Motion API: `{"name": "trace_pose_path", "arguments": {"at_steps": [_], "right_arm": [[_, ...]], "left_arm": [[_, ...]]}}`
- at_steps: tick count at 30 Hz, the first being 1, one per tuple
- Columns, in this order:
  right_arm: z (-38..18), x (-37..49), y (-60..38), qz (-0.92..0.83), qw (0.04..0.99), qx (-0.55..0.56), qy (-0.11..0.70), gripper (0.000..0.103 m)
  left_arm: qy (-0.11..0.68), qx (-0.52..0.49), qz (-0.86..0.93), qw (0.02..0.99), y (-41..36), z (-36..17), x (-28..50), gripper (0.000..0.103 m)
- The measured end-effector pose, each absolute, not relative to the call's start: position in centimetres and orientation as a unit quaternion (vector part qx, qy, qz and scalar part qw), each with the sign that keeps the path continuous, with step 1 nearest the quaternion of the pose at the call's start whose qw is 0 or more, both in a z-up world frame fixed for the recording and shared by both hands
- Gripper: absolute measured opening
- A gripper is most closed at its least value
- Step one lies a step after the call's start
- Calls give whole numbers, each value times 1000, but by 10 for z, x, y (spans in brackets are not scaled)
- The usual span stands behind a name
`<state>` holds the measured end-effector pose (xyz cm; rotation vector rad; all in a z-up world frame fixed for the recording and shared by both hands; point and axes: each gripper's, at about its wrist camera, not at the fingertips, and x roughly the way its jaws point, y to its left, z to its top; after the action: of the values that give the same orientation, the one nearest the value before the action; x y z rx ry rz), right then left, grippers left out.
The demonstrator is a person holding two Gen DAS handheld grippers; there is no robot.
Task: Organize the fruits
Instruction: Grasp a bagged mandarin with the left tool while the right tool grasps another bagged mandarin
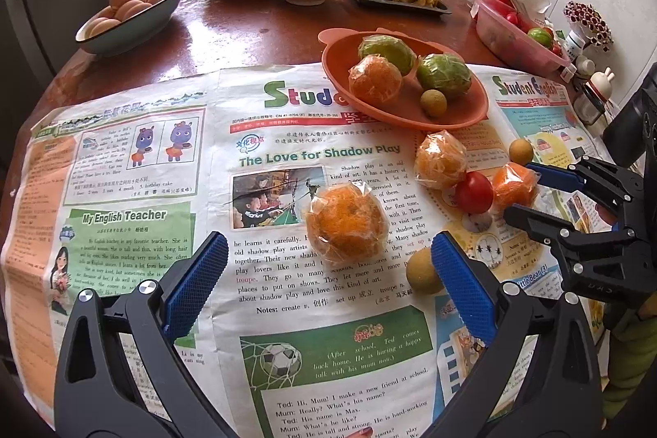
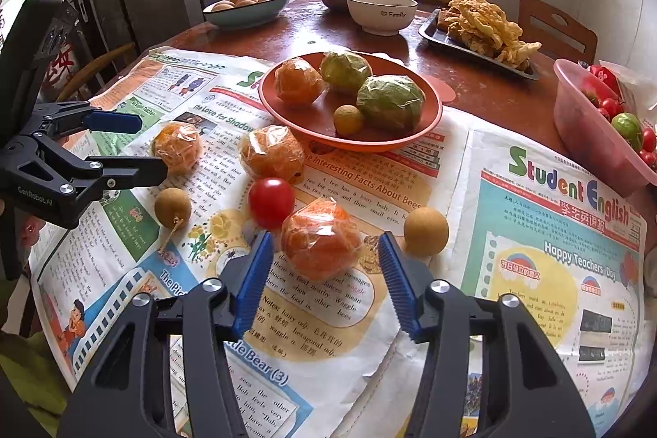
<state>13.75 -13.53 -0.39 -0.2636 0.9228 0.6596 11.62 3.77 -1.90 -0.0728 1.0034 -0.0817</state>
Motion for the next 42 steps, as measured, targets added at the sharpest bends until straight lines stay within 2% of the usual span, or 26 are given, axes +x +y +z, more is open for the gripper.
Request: {"name": "trace_pose_path", "arguments": {"at_steps": [5, 11, 18, 23, 25, 27, 30, 42], "right_arm": [[-5, 140, -133, 322, 831, -122, 436, 39], [-6, 142, -131, 328, 829, -119, 438, 39], [-8, 144, -132, 331, 828, -113, 439, 38], [-8, 145, -134, 329, 829, -110, 439, 38], [-8, 146, -135, 325, 831, -105, 440, 38], [-8, 146, -136, 325, 831, -102, 440, 38], [-8, 146, -137, 326, 831, -101, 439, 38], [-5, 146, -143, 322, 836, -84, 437, 37]], "left_arm": [[483, -44, -48, 873, 39, -22, 121, 93], [484, -46, -62, 871, 37, -24, 124, 83], [490, -53, -67, 868, 38, -28, 130, 65], [492, -54, -69, 866, 37, -31, 134, 56], [493, -52, -71, 866, 35, -31, 134, 49], [493, -47, -73, 866, 34, -31, 135, 48], [493, -49, -74, 865, 35, -31, 137, 38], [488, -57, -82, 867, 38, -24, 136, 37]]}}
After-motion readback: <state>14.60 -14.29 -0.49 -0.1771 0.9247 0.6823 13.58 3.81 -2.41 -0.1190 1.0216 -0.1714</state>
